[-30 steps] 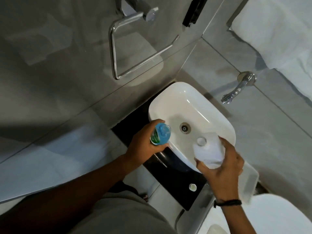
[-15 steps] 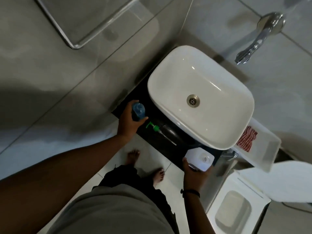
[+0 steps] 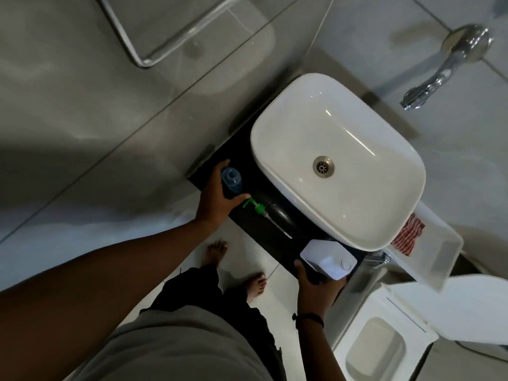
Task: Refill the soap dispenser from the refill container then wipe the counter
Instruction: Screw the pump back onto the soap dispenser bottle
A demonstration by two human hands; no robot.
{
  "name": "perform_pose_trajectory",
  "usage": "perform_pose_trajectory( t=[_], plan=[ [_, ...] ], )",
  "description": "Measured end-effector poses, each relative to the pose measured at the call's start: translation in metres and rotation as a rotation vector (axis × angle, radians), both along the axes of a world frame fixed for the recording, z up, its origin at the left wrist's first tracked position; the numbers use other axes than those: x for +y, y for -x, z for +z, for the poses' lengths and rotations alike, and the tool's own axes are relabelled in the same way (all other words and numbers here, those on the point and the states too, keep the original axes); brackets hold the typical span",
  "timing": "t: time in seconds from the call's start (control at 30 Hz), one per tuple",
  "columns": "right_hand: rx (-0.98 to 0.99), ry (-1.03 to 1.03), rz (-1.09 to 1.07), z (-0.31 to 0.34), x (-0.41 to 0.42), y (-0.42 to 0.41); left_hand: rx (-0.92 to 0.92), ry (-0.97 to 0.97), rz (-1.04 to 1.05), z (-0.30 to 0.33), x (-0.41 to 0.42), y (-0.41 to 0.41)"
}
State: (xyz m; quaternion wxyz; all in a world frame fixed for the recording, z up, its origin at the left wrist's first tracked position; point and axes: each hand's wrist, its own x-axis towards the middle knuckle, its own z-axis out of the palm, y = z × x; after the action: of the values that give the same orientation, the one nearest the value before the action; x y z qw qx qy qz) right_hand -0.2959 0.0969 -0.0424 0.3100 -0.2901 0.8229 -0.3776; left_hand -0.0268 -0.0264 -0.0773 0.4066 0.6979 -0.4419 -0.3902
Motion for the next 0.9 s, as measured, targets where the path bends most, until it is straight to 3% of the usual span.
perform_pose_trajectory(
  t=[0.1,0.3,0.47,0.57,0.67,0.77,0.9],
  plan=[
    [-0.013,-0.186,-0.087,0.005,0.015,-0.021,0.016,0.005,0.009,0.0,0.003,-0.001],
    [0.304,-0.173,0.758,0.014,-0.073,-0.081,0.023,0.011,0.007,-0.001,0.01,-0.005],
    [0.539,-0.332,1.033,-0.007,-0.138,-0.112,0.002,0.014,-0.009,0.003,0.006,-0.007],
    [0.564,-0.351,1.067,-0.003,-0.15,-0.115,-0.023,0.015,-0.006,0.002,0.004,-0.006],
    [0.516,-0.182,0.973,0.025,-0.148,-0.111,-0.042,0.024,-0.021,0.002,0.004,-0.007],
    [0.444,0.145,0.895,0.067,-0.142,-0.111,-0.071,0.039,-0.01,0.002,0.003,-0.008],
    [0.121,0.536,0.787,0.122,-0.148,-0.124,-0.062,0.034,-0.002,0.004,0.003,-0.007]
  ],
)
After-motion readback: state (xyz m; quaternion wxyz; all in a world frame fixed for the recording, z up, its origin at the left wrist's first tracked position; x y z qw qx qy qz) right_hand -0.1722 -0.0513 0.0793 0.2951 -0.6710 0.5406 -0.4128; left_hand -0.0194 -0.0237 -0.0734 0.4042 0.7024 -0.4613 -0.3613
